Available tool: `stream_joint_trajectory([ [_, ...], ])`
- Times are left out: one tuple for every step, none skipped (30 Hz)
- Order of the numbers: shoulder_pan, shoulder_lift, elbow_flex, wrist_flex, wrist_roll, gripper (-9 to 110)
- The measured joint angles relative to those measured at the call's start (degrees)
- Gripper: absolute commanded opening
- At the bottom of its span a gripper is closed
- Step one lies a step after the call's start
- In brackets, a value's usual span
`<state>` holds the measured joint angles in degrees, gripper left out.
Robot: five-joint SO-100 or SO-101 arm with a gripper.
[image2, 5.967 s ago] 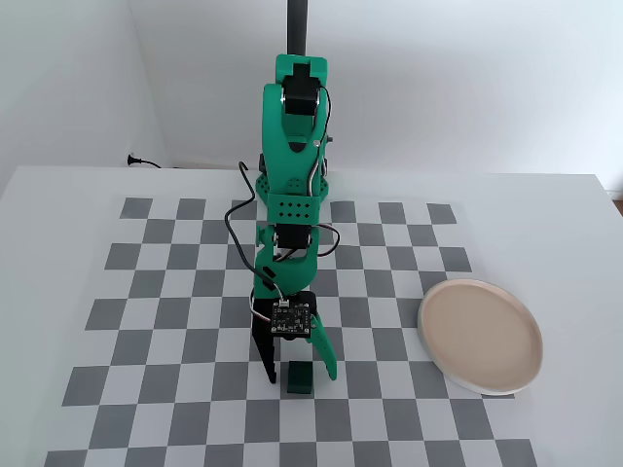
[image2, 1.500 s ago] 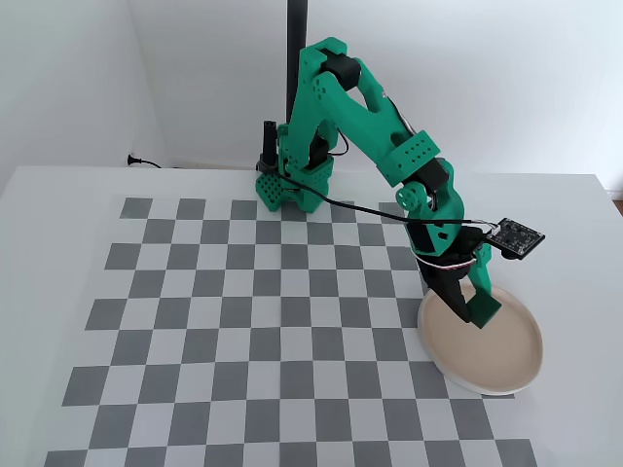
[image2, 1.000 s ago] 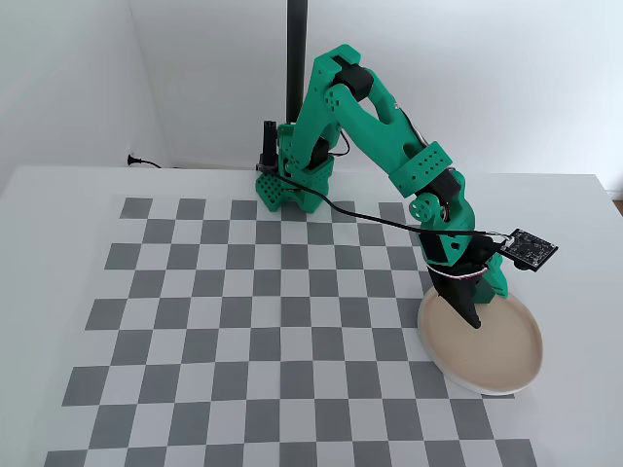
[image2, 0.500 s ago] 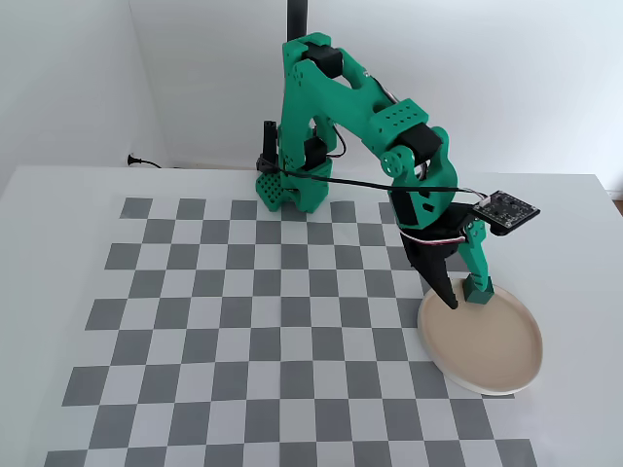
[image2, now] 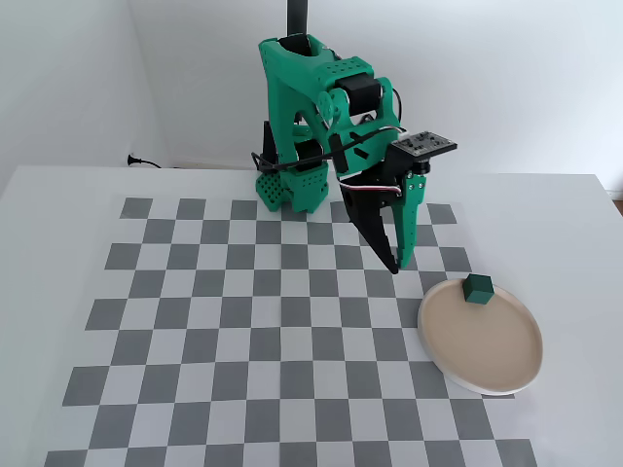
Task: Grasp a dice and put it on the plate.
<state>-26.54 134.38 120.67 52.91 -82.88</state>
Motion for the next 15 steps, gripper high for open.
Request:
stream_joint_trajectory([
  [0.5, 1.8, 1.4, 0.1, 0.5, -4],
  [1.1, 4.0, 3.2, 0.1, 1.1, -4],
  [1.6, 6.2, 4.8, 0.1, 1.6, -4],
  [1.9, 8.2, 6.5, 0.1, 2.4, -4],
  [2.3, 10.1, 8.0, 0.1, 3.2, -4],
  [2.7, 12.0, 9.6, 0.1, 4.0, -4],
  [3.2, 13.8, 11.1, 0.1, 5.2, -4],
  [3.5, 15.3, 12.5, 0.1, 6.5, -4],
  [3.9, 16.6, 13.8, -0.2, 7.8, -4],
  [4.2, 17.8, 15.3, -1.0, 9.3, -4],
  [4.6, 18.6, 16.4, -1.9, 11.0, -4],
  [5.2, 19.2, 17.5, -2.9, 12.7, -4],
  [5.9, 19.7, 18.3, -4.0, 14.4, -4],
  [6.6, 19.9, 19.1, -4.9, 16.3, -4],
  [7.2, 20.0, 19.8, -5.9, 18.1, -4],
])
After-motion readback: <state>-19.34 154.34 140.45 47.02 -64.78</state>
